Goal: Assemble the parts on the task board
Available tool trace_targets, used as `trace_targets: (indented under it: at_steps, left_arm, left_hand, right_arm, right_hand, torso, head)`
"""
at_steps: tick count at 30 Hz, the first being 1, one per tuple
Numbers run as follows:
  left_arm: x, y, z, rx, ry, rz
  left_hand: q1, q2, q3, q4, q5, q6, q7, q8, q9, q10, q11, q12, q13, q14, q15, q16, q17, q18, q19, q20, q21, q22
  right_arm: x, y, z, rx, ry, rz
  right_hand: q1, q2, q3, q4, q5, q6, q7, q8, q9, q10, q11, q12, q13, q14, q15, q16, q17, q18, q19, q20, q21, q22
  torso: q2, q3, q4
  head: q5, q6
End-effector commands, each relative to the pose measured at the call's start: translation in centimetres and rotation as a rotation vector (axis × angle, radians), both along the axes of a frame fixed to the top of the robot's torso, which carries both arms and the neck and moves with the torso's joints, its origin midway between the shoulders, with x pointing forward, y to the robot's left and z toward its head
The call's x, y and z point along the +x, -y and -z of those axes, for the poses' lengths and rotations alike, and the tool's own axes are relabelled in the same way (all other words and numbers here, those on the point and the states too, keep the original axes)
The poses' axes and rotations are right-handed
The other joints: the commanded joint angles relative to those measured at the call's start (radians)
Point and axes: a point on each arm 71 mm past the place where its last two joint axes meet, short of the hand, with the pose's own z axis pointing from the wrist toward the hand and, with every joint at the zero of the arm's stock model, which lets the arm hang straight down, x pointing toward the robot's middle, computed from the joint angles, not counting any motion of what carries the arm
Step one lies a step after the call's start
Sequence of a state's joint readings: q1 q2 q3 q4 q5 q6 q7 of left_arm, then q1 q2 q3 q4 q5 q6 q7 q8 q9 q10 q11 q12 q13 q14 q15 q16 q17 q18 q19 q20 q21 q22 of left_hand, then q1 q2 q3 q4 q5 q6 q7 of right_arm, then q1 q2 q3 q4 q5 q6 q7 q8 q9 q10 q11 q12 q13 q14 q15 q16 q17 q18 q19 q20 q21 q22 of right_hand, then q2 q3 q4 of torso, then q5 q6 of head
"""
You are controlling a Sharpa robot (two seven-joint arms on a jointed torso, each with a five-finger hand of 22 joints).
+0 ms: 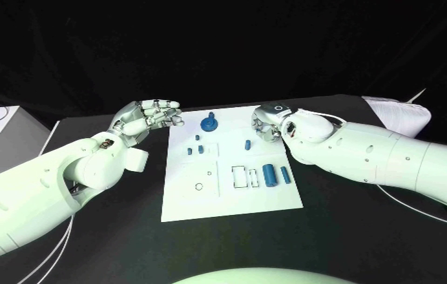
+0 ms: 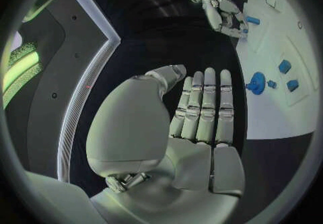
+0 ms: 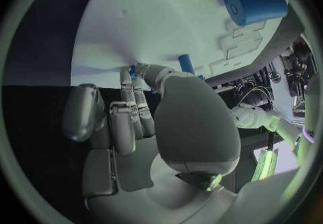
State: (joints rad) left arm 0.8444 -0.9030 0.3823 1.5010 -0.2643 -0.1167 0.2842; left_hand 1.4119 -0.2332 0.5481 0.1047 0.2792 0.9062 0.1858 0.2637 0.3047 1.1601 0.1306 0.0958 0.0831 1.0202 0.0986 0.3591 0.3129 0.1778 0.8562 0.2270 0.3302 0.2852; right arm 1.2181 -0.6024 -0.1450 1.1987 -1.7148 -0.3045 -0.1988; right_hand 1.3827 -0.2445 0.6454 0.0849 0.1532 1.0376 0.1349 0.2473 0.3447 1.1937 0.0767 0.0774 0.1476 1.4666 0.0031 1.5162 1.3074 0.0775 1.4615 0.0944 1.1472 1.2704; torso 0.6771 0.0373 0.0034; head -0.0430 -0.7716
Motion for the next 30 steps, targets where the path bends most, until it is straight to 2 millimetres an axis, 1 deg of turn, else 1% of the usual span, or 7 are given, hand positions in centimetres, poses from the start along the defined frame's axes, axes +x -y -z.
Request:
trace_targets:
  at_steps: [1,3,5,9,11,17,30]
  left_arm:
    - [-0.1,0.1,-0.1,-0.01,0.004,0.002]
    - [-0.1,0.1,-0.1,-0.01,0.004,0.003]
    - [-0.1,0.1,-0.1,-0.009,0.003,0.003]
    - [-0.1,0.1,-0.1,-0.008,0.003,0.002]
    - [-0.1,0.1,-0.1,-0.007,0.002,0.001]
    - [-0.1,0.1,-0.1,-0.006,0.002,0.0]
    - [0.0,0.0,0.0,-0.004,0.0,-0.002]
  left_hand:
    - [0.008,0.0,0.005,-0.003,0.0,0.004,0.004,0.002,-0.002,0.003,0.005,-0.005,-0.002,0.008,-0.001,-0.006,0.001,0.004,0.007,0.0,-0.004,-0.002]
    - [0.008,0.0,0.005,-0.003,0.0,0.004,0.004,0.002,-0.002,0.003,0.005,-0.005,-0.002,0.008,-0.001,-0.006,0.001,0.004,0.007,0.0,-0.004,-0.002]
    - [0.008,0.0,0.005,-0.003,0.0,0.004,0.004,0.002,-0.002,0.003,0.005,-0.005,-0.002,0.008,-0.001,-0.006,0.001,0.004,0.007,0.0,-0.004,-0.002]
    - [0.008,0.0,0.005,-0.003,0.0,0.004,0.004,0.002,-0.002,0.003,0.005,-0.005,-0.002,0.008,-0.001,-0.006,0.001,0.004,0.007,0.0,-0.004,-0.002]
    - [0.01,0.0,0.005,-0.005,0.0,0.005,0.004,0.002,-0.002,0.002,0.006,-0.006,-0.002,0.008,0.0,-0.009,0.002,0.004,0.009,0.0,-0.007,-0.004]
    - [0.01,0.0,0.005,-0.005,0.0,0.005,0.004,0.002,-0.002,0.002,0.006,-0.006,-0.002,0.008,0.0,-0.009,0.002,0.004,0.009,0.0,-0.007,-0.004]
    - [0.012,0.0,0.006,-0.007,0.0,0.005,0.005,0.002,-0.002,0.002,0.006,-0.007,-0.002,0.009,0.0,-0.01,0.003,0.004,0.01,0.0,-0.008,-0.005]
  right_arm:
    - [-0.4,-0.5,0.8,-0.017,-0.026,-0.018]
    - [-0.4,-0.6,0.8,-0.021,-0.02,-0.015]
    - [-0.5,-0.5,0.9,-0.028,-0.013,-0.01]
    - [-0.5,-0.5,0.9,-0.036,0.003,-0.003]
    - [-0.6,-0.5,0.8,-0.035,0.014,0.0]
    - [-0.7,-0.6,0.6,-0.015,0.047,-0.002]
    - [-1.3,-0.4,-0.3,0.086,0.133,-0.012]
  right_hand:
    - [0.004,0.021,0.008,-0.012,0.002,0.017,-0.003,0.011,0.006,0.02,-0.005,-0.002,-0.001,0.083,-0.013,0.002,0.172,0.006,0.008,-0.005,0.009,0.006]
    - [0.011,0.035,0.018,-0.026,-0.006,0.027,-0.006,0.018,0.012,0.037,-0.01,0.0,-0.001,0.083,-0.017,0.003,0.174,0.006,0.01,-0.009,0.013,0.009]
    - [0.025,0.049,0.036,-0.051,-0.005,0.037,-0.009,0.024,0.018,0.06,-0.016,0.003,0.002,0.083,-0.022,0.003,0.174,0.005,0.011,-0.014,0.019,0.014]
    - [0.025,0.057,0.048,-0.073,-0.03,0.044,-0.013,0.029,0.025,0.081,-0.021,0.003,0.005,0.083,-0.026,0.004,0.175,0.004,0.012,-0.018,0.023,0.019]
    - [0.022,0.062,0.058,-0.086,-0.056,0.046,-0.014,0.031,0.028,0.088,-0.023,0.0,0.007,0.084,-0.028,0.004,0.176,0.002,0.014,-0.02,0.029,0.024]
    - [0.02,0.066,0.068,-0.1,-0.083,0.048,-0.015,0.03,0.03,0.094,-0.023,-0.004,0.009,0.084,-0.029,0.005,0.177,0.001,0.015,-0.022,0.035,0.03]
    - [0.019,0.065,0.069,-0.103,-0.086,0.05,-0.014,0.031,0.031,0.095,-0.023,-0.004,0.009,0.085,-0.029,0.006,0.18,-0.001,0.018,-0.022,0.045,0.037]
  torso:
    - [0.0,-0.0004,0.0003]
    - [-0.001,-0.0008,0.0007]
    - [-0.001,-0.0007,-0.0002]
    - [-0.001,-0.0008,-0.0002]
    - [-0.001,-0.0007,-0.0007]
    - [-0.001,-0.0005,-0.001]
    - [-0.002,-0.0004,-0.001]
  head:
    - [0.0,-0.001]
    - [0.0,-0.001]
    - [0.0,-0.001]
    - [0.0,-0.002]
    - [0.0,-0.002]
    - [0.0,-0.001]
    - [0.001,0.002]
